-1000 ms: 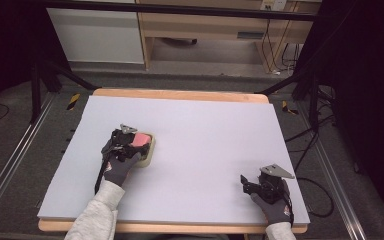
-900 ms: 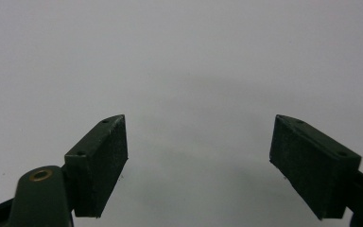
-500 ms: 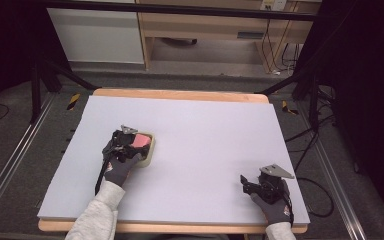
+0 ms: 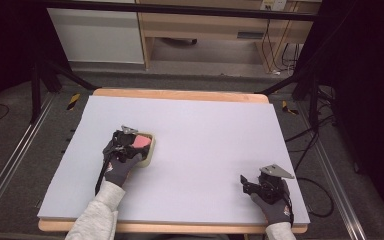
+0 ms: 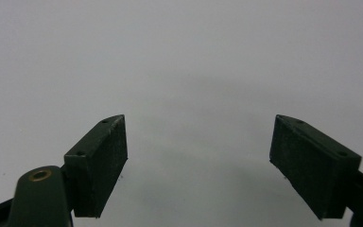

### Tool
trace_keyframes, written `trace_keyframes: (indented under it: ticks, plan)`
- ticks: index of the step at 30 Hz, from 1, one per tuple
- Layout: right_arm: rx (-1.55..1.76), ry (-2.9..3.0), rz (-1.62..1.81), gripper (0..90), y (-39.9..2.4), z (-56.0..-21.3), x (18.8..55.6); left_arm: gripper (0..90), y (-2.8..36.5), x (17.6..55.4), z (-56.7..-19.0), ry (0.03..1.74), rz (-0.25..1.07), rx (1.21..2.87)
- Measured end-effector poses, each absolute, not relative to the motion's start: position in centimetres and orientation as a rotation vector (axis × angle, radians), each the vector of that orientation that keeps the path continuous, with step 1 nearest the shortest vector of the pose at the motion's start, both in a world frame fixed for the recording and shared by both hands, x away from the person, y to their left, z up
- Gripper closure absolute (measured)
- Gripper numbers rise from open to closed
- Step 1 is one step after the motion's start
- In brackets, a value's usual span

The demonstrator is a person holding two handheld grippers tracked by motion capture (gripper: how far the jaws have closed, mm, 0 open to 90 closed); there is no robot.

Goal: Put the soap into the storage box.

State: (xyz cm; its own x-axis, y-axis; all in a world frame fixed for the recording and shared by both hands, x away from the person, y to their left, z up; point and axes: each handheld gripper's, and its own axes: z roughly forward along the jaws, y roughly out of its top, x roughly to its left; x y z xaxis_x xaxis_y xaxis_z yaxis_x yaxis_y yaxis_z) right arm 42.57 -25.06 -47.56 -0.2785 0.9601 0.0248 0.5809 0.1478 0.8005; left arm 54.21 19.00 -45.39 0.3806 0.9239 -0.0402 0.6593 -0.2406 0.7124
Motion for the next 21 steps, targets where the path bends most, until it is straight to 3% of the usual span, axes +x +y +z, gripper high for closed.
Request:
trace_keyframes:
  ticks: [21]
  plan:
    - [1.468,1.917,0.989,19.5,-25.2,-47.5,42.5,24.2,19.4,51.5,-42.7,1.249,0.541,1.942]
